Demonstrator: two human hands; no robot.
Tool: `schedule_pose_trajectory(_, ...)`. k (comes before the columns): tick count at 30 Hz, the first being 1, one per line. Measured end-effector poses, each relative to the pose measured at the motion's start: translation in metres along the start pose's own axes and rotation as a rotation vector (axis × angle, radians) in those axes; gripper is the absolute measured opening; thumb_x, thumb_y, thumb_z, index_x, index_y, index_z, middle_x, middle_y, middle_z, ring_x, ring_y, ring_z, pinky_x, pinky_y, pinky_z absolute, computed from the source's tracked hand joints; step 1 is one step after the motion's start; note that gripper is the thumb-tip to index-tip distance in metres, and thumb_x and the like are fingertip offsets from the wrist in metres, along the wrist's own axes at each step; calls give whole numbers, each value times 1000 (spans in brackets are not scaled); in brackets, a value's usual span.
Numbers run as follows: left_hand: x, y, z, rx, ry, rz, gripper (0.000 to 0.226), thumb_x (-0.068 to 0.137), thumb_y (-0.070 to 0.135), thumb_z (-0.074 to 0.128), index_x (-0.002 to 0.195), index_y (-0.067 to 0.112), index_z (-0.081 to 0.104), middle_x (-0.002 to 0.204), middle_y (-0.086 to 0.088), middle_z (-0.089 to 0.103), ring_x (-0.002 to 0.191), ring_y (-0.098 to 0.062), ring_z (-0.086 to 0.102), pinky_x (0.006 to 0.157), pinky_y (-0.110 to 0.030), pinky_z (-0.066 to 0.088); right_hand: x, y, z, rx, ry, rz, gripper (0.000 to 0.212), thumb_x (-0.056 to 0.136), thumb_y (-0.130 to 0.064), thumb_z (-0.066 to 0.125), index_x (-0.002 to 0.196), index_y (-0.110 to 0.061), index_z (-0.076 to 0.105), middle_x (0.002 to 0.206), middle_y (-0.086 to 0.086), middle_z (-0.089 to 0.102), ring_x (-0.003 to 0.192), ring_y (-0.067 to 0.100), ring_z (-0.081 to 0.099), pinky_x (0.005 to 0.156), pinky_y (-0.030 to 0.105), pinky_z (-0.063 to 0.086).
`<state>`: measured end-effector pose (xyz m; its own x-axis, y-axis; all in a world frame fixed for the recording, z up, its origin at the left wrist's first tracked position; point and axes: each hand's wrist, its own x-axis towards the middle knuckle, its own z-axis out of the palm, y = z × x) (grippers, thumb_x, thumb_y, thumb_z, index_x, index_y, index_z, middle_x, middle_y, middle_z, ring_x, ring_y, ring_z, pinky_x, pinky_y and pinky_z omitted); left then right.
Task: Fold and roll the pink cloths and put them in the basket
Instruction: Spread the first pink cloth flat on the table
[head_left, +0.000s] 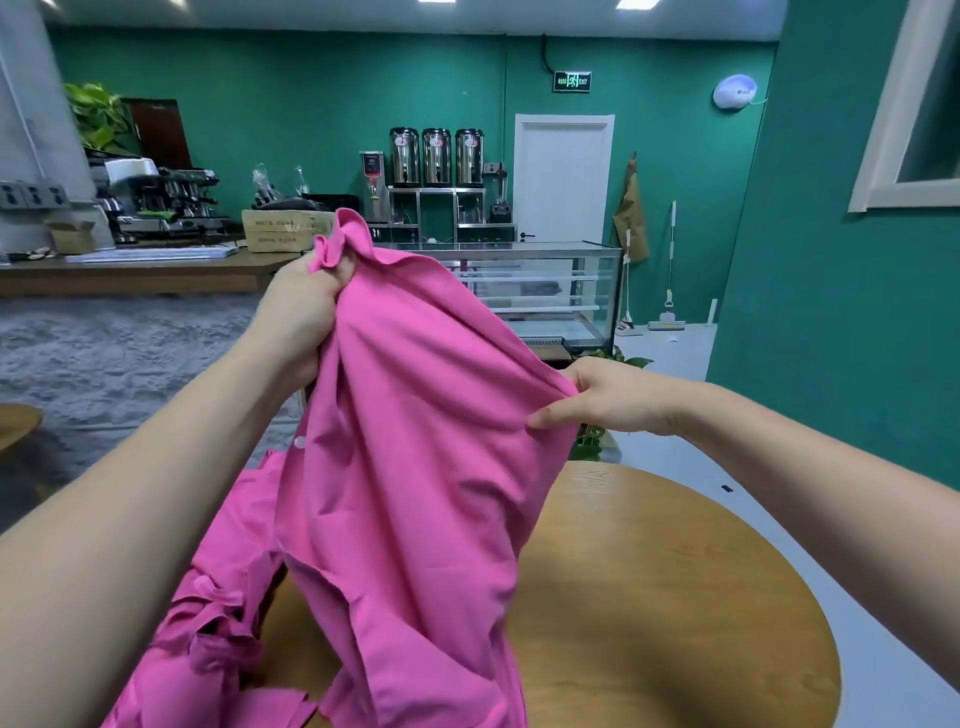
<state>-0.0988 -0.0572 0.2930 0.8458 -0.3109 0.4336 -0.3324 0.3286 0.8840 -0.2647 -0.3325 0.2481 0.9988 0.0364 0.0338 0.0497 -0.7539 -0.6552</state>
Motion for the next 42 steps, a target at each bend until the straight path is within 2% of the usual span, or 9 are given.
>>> schedule_pose_trajectory(4,7,2,-6,58,9,44,17,106,32,63,103,22,76,103,-6,73,92,-17,64,91,-34,53,1,15,-21,14,202,34,38,94,-22,77,66,-17,53,54,-10,43,49,12,35,46,21,27)
schedule_pose_trajectory(8,15,8,-7,101,52,104,20,105,37,62,101,25,79,109,-3,77,96,-17,65,94,-38,53,9,30,-36,239,510,-48,11,83,-20,78,85,-10,73,73,8,65,66,20,53,61,32,40)
schedule_pose_trajectory(16,12,7,-6,329,1,64,24,100,46,67,107,25,77,99,6,80,87,-11,69,85,-32,59,4,32,-57,155,782,10,32,87,-38,84,83,-14,62,72,2,68,64,18,55,61,31,39)
schedule_pose_trajectory(21,-6,-10,6,609,-298,27,55,68,72,84,102,28,79,126,3,75,107,-7,68,87,-28,53,-6,-9,-54,-103,778,-56,33,90,-40,78,75,-15,62,64,-6,56,59,11,44,57,31,30)
schedule_pose_trajectory(25,-32,-21,36,698,-525,9,61,75,51,90,125,21,71,112,12,77,102,-1,72,93,-20,56,-11,-55,-39,-272,637,-132,24,88,-34,79,73,-19,66,57,-9,55,50,3,46,47,22,32)
schedule_pose_trajectory(28,-54,-33,60,680,-641,25,49,80,36,92,124,28,72,109,2,79,105,-20,75,98,-38,59,-9,-77,-19,-384,530,-199,20,87,-34,81,77,-19,70,66,-9,62,60,0,52,53,23,35)
schedule_pose_trajectory(32,-58,-42,60,663,-518,94,17,86,30,86,101,23,81,91,-2,81,79,-16,77,85,-44,60,-10,-70,-12,-357,484,-208,34,84,-35,86,76,-12,63,62,-6,57,55,7,44,54,30,35)
schedule_pose_trajectory(38,-39,-44,36,775,-442,275,23,96,30,76,95,10,67,105,-17,62,90,-24,63,87,-37,49,-27,-12,-10,-166,171,9,29,85,-10,87,79,-10,58,59,-11,56,49,1,48,44,15,36)
schedule_pose_trajectory(42,-31,-41,32,786,-427,335,33,98,38,70,91,10,56,93,-6,59,80,-14,53,79,-37,43,-28,21,-8,45,361,-43,24,95,-8,74,84,-14,53,61,-11,54,53,6,49,49,24,36)
